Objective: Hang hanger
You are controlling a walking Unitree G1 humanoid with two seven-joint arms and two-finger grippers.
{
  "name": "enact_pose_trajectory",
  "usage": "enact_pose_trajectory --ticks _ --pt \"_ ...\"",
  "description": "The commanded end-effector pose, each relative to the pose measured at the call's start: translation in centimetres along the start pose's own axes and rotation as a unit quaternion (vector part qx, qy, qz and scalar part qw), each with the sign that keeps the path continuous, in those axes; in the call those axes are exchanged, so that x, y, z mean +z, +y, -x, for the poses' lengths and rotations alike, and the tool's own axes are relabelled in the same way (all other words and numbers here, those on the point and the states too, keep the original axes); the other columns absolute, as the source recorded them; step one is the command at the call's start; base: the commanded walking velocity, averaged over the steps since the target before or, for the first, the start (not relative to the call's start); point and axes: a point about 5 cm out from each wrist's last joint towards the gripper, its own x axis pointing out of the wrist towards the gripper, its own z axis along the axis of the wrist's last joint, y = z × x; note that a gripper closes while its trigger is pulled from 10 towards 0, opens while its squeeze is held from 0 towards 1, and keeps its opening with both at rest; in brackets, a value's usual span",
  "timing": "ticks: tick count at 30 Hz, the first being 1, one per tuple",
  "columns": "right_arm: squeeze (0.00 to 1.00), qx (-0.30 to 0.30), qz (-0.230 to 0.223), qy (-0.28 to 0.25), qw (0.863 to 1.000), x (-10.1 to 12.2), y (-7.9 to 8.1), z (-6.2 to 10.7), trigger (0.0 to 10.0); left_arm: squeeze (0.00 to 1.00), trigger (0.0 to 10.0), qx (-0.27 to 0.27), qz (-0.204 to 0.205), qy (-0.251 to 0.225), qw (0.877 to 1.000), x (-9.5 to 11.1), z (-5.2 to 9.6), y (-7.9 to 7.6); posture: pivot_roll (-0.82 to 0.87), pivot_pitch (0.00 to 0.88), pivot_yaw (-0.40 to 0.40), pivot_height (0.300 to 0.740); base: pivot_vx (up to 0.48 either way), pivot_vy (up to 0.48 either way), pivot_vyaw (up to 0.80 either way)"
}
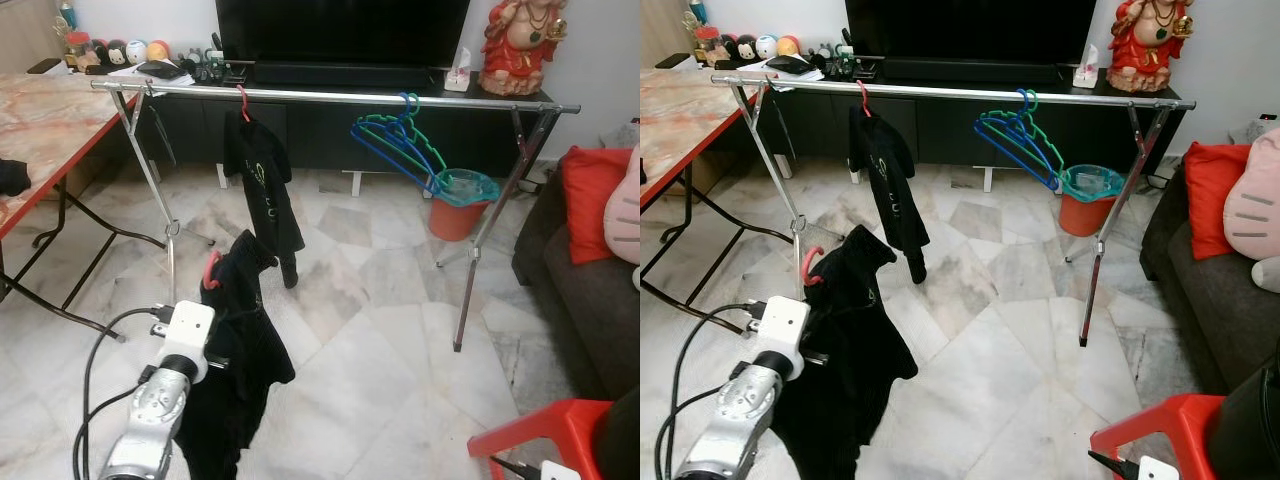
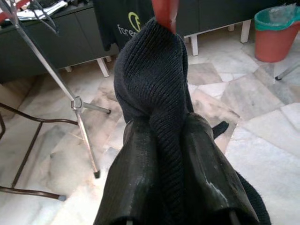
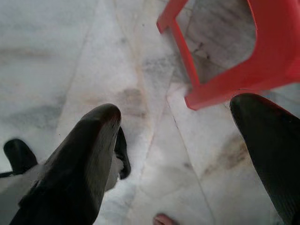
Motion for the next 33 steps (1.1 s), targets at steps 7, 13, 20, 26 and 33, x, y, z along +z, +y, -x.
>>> enact_pose_trajectory --ticks 7,13,20,26,33 --pt "0.0 -0.009 -0.003 0.0 1.0 -0.2 -0.4 0.1 10.0 0.0 10.0 -0.006 0.002 -0.025 1.0 0.9 -0.2 -0.7 0.01 0.0 -0.042 0.74 0.035 0.0 0.0" --pt "0.0 -0.012 -0.003 -0.005 1.0 -0.2 -0.6 0.1 10.0 0.0 10.0 -0.015 0.011 -0.028 0.999 1.1 -0.3 -1.8 0.02 0.0 -0.043 0.74 0.252 0.0 0.0" --pt "0.0 -0.012 0.001 0.001 1.0 -0.5 -0.8 0.2 10.0 0.0 10.0 -0.024 0.012 -0.031 0.999 1.2 -0.3 -2.1 0.01 0.0 -0.038 0.74 0.283 0.0 0.0" --pt "0.0 -0.014 -0.012 0.003 1.0 -0.6 -1.0 0.2 10.0 0.0 10.0 -0.028 0.007 -0.029 0.999 1.2 -0.1 -2.0 0.01 0.0 -0.029 0.74 0.326 0.0 0.0" --pt "0.0 -0.004 -0.015 0.001 1.0 -0.5 -0.6 0.2 10.0 0.0 10.0 -0.033 0.004 -0.024 0.999 1.1 0.0 -2.0 0.01 0.0 -0.017 0.74 0.335 0.0 0.0"
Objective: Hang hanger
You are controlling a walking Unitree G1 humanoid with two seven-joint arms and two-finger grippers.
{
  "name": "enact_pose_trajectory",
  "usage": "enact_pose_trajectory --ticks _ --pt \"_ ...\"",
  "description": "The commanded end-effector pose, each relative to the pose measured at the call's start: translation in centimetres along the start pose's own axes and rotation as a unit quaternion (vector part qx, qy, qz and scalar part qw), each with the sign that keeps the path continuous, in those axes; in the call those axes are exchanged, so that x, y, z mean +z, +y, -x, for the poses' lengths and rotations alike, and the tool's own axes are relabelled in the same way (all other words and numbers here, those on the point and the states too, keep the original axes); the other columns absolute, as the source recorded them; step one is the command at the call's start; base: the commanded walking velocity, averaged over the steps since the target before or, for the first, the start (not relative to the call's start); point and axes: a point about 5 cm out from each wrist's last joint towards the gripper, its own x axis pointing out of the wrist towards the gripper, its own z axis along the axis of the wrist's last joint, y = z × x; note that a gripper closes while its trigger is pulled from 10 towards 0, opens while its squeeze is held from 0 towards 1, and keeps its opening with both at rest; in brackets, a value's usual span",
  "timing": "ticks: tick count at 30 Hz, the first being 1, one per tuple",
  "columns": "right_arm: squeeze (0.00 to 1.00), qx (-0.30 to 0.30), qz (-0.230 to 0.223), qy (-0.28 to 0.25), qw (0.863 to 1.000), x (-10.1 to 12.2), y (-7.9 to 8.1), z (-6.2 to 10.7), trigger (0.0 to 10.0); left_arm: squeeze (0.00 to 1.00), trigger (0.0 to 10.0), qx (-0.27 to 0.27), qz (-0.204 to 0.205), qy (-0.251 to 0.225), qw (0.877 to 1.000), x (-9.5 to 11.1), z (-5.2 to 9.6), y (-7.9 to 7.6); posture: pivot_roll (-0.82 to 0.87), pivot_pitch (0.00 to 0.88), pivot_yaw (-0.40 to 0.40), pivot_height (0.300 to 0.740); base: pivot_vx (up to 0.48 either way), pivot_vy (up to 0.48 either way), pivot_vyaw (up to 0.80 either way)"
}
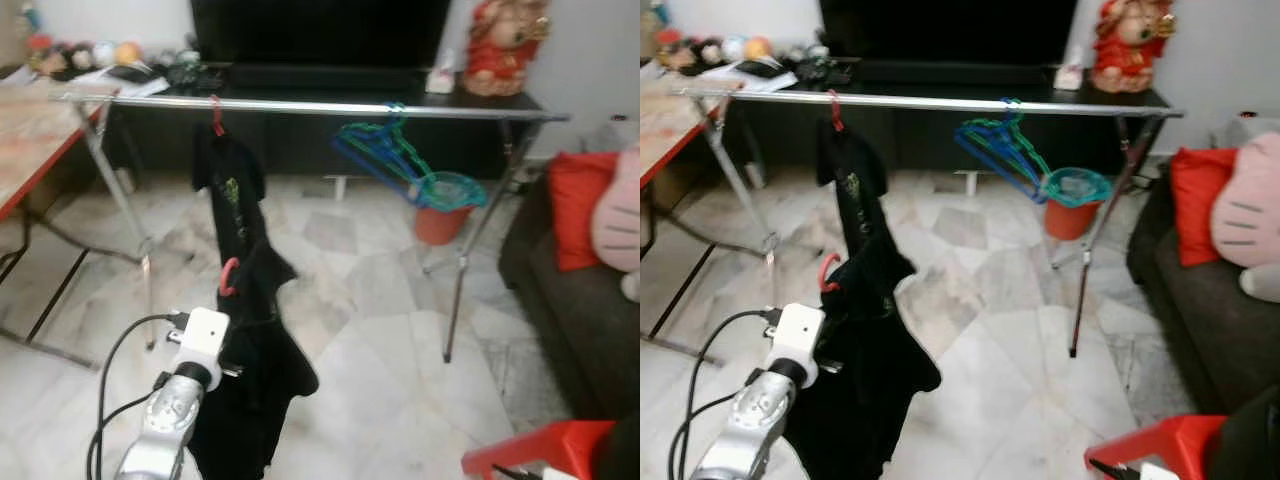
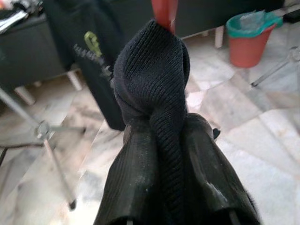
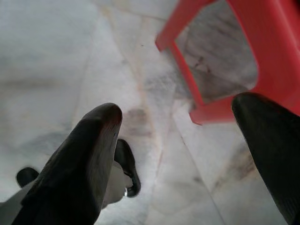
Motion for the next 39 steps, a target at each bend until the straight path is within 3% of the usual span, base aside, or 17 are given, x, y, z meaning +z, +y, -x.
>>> enact_pose_trajectory --ticks 1,39 --pt "0.0 0.001 -0.011 -0.001 1.0 0.1 0.2 0.0 10.0 0.0 10.0 -0.006 -0.005 -0.021 1.0 1.0 -0.1 -0.1 0.01 0.0 -0.014 0.74 0.352 0.0 0.0" --pt "0.0 0.008 0.0 -0.002 1.0 0.6 0.3 -0.1 10.0 0.0 10.0 -0.028 -0.001 -0.021 0.999 1.4 -0.5 -1.5 0.0 0.0 -0.027 0.74 0.357 0.0 0.0"
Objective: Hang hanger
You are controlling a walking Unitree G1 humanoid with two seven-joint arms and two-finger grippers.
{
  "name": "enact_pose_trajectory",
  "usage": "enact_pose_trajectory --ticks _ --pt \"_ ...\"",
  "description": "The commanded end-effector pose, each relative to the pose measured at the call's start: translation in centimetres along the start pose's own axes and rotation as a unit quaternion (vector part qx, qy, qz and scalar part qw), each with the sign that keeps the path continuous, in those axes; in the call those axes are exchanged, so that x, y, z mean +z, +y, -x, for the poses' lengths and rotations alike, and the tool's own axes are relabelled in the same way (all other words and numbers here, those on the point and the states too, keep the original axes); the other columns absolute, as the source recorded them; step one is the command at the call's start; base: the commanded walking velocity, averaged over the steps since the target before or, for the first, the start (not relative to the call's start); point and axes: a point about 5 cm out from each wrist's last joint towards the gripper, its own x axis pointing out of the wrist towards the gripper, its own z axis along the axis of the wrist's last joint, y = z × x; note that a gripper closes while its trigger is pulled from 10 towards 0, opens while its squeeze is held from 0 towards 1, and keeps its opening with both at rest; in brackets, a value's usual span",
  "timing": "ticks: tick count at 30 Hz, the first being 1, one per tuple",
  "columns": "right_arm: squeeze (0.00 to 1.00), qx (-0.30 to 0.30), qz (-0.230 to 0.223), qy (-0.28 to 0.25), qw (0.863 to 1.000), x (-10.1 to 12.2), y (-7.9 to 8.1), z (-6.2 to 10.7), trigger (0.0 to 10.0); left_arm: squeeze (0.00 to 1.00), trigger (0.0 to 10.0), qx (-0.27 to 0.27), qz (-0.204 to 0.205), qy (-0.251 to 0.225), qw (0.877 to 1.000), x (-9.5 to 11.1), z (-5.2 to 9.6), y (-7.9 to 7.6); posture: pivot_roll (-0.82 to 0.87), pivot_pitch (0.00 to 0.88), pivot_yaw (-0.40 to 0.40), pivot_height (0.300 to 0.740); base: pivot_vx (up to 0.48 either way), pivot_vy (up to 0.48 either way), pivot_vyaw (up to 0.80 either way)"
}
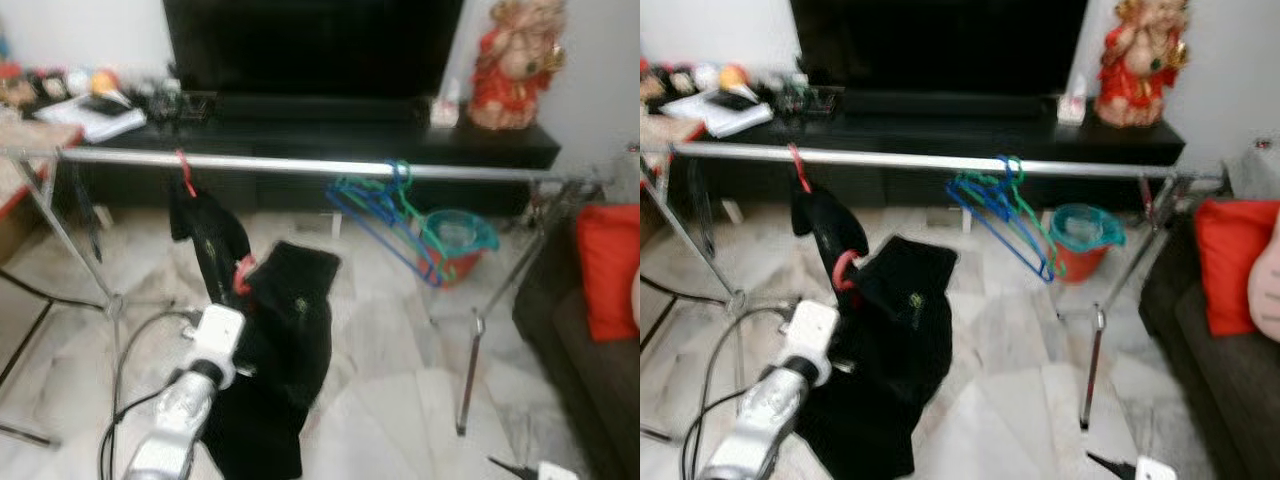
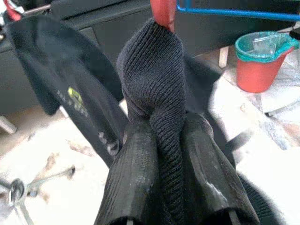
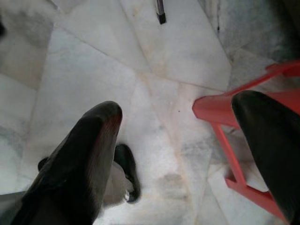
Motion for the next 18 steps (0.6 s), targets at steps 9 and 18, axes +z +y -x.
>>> enact_pose_trajectory --ticks 9,18 --pt "0.0 -0.006 0.004 0.005 1.0 -0.07 -0.82 0.1 10.0 0.0 10.0 -0.007 -0.003 -0.017 1.0 0.91 -0.37 -0.5 0.01 0.0 -0.033 0.74 0.359 0.0 0.0" --pt "0.0 0.003 0.006 0.009 1.0 0.05 -0.75 0.07 10.0 0.0 10.0 -0.012 -0.004 -0.007 1.0 0.76 -0.42 -0.77 0.01 0.0 -0.043 0.74 0.149 0.0 0.0"
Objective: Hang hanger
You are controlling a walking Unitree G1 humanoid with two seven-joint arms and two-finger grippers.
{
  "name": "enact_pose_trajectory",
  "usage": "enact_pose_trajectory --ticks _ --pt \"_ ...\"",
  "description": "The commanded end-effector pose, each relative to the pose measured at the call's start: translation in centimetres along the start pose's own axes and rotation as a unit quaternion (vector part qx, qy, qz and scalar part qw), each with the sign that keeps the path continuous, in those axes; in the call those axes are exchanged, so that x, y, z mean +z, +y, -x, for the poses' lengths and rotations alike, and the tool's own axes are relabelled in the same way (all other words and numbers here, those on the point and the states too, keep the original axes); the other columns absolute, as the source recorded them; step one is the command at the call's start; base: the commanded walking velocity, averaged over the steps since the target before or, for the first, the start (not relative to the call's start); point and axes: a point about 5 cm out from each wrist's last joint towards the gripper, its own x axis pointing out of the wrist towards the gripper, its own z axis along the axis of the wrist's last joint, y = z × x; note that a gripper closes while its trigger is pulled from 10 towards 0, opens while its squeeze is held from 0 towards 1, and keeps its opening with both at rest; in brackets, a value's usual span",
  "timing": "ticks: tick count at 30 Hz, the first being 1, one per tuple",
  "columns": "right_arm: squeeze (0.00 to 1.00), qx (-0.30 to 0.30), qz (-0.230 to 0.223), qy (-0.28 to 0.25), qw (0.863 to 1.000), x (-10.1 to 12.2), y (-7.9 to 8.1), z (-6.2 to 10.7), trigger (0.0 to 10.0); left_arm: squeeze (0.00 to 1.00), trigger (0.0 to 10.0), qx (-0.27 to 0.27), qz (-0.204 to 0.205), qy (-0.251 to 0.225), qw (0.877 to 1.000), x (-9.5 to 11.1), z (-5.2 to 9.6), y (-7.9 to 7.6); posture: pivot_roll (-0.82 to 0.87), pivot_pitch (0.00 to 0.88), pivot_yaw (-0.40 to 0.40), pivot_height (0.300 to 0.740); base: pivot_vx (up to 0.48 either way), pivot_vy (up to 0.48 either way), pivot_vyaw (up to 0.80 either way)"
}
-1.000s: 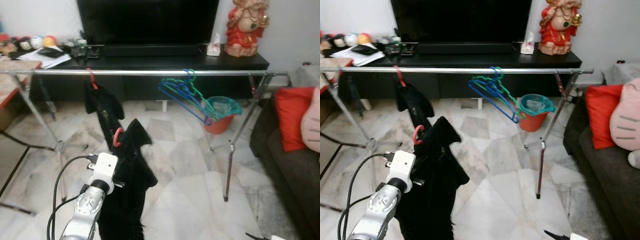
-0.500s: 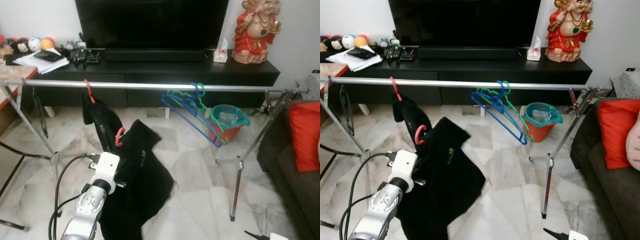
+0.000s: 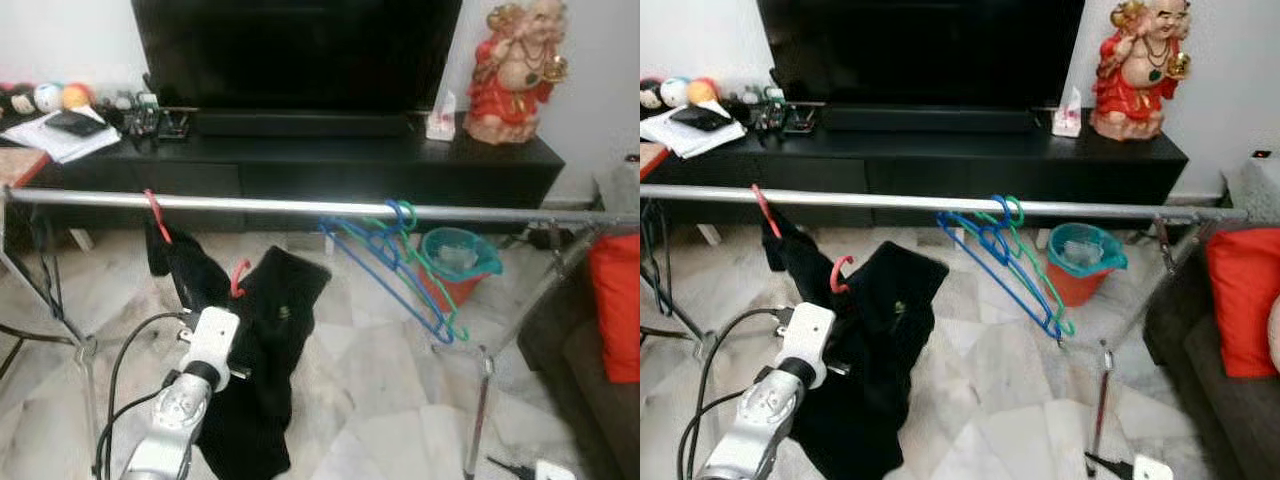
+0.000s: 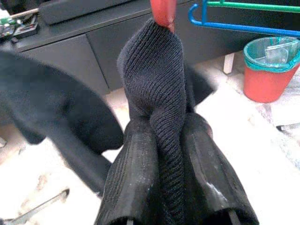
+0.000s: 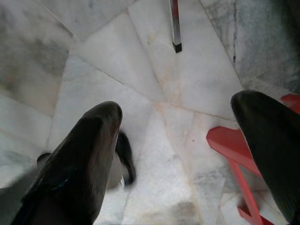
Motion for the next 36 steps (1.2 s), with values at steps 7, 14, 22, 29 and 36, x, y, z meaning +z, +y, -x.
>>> enact_pose_trajectory --ticks 7,14,22,29,36 --pt "0.0 -0.012 -0.001 0.001 1.0 0.17 -0.86 0.09 10.0 0.0 10.0 -0.004 0.007 -0.02 1.0 0.95 -0.21 -0.61 0.02 0.0 -0.049 0.74 0.0 0.0 0.0" --pt "0.0 -0.011 0.024 0.003 1.0 0.41 -0.91 0.06 10.0 0.0 10.0 0.009 -0.01 -0.011 1.0 0.9 -0.37 -0.33 0.02 0.0 -0.053 0.74 0.0 0.0 0.0" --pt "0.0 -0.005 0.037 0.001 0.999 0.58 -0.94 0.06 10.0 0.0 10.0 0.01 -0.014 -0.013 1.0 1.0 -0.43 -0.4 0.01 0.0 -0.056 0.74 0.0 -0.244 0.49" --pt "0.0 -0.006 0.047 0.003 0.999 0.63 -1.0 0.06 10.0 0.0 10.0 0.009 -0.013 -0.011 1.0 0.92 -0.41 -0.47 0.02 0.0 -0.06 0.74 0.034 -0.287 0.0" --pt "0.0 -0.005 0.054 0.005 0.999 0.64 -1.0 0.05 10.0 0.0 10.0 0.01 -0.013 -0.012 1.0 0.93 -0.42 -0.45 0.01 0.0 -0.061 0.74 0.0 -0.334 0.0"
